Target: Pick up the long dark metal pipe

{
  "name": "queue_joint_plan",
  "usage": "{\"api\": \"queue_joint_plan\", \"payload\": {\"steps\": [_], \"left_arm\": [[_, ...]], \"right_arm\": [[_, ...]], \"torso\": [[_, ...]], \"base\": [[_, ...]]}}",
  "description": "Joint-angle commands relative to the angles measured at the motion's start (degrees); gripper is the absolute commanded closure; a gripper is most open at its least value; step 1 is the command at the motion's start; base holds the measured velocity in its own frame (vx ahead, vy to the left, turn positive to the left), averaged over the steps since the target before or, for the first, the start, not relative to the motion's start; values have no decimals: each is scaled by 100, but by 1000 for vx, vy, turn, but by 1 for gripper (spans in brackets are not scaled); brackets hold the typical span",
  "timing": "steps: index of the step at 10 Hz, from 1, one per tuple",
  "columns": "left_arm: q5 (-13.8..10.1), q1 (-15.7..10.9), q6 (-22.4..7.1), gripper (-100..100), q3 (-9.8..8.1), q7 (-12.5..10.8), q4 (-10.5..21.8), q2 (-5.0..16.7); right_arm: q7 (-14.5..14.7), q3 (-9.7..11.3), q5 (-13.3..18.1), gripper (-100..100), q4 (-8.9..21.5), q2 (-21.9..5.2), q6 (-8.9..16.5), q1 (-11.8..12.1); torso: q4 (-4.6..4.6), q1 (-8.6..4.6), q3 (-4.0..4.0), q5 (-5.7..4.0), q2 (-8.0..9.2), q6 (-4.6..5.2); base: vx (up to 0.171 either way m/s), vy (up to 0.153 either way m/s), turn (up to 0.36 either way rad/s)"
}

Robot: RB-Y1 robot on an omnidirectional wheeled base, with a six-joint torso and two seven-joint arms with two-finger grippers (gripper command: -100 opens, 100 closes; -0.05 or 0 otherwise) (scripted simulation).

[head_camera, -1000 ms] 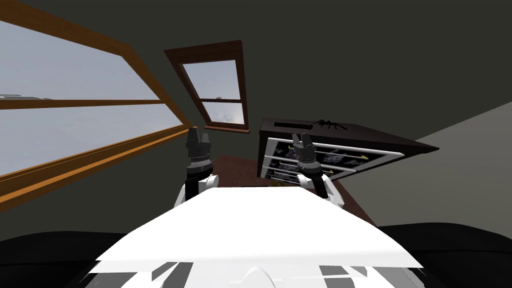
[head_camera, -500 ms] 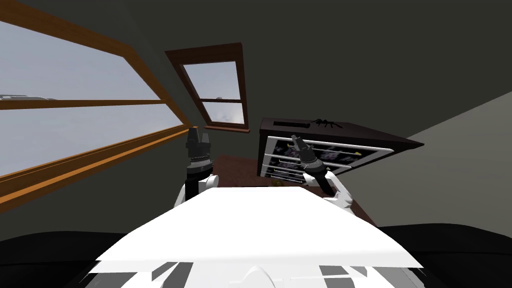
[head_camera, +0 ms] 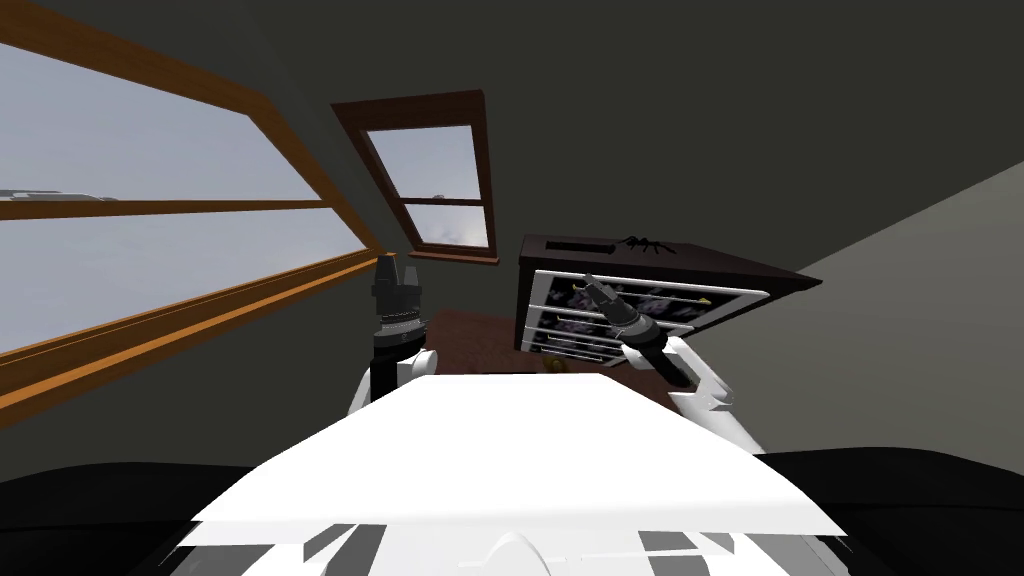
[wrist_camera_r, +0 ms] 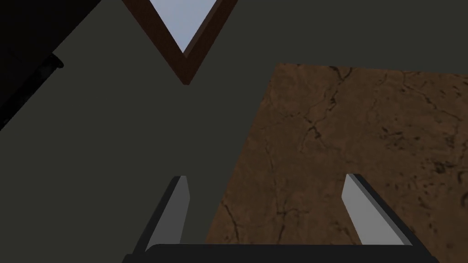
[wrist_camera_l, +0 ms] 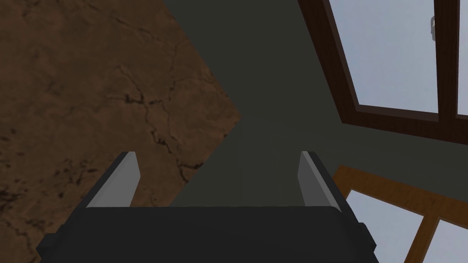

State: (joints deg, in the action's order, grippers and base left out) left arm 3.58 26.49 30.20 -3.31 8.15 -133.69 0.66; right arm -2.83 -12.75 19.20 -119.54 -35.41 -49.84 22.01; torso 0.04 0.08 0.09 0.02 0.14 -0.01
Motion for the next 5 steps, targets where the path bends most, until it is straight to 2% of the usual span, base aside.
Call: {"api": "queue_joint_plan", "payload": {"steps": [1,2,3,5], "left_arm": [[0,0,0,0,0,0,0,0],[0,0,0,0,0,0,0,0],[0,0,0,0,0,0,0,0],[0,0,0,0,0,0,0,0]], "right_arm": [[47,-192,244,-100,252,-286,-186,-28],[47,-192,244,-100,252,-471,-186,-28],[84,-380,448,-100,477,-654,-347,-25],[84,-380,448,-100,477,-928,-347,-25]], "torso": [[0,0,0,0,0,0],[0,1,0,0,1,1],[0,1,1,0,1,1],[0,5,-1,1,-2,0]], "base": [[-43,25,-29],[-42,25,-26],[-43,42,-50],[-22,20,-10]]}}
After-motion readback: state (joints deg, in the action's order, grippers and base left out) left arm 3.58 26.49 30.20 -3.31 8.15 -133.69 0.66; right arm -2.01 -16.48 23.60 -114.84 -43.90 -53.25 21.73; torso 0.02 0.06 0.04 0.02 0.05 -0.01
